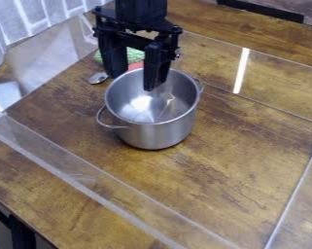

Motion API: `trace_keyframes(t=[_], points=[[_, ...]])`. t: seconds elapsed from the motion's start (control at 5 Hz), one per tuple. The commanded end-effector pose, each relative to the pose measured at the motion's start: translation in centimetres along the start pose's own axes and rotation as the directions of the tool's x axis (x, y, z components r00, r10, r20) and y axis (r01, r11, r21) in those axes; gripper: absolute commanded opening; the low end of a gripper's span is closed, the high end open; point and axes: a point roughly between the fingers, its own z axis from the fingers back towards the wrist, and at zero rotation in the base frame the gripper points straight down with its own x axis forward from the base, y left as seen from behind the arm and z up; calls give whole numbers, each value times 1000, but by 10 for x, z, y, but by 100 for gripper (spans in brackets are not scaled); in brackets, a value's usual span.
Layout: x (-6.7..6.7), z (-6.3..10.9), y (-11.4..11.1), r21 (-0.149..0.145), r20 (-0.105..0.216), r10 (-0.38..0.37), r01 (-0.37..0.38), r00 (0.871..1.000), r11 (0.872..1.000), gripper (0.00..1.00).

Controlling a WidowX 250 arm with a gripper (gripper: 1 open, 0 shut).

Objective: Move the pink spoon to the left side of the table

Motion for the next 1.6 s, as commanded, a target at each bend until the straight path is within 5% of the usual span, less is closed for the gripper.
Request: trace_keyframes(t=[0.0,0.2,0.4,1.4], points=[[3,-1,4,26,-11,-129,129,992,991,100],[7,0,9,57,-24,-274,274,962,960,100],[12,-3,15,75,-29,-299,300,954,951,100],[25,-21,28,116,-49,-328,332,943,936,100]])
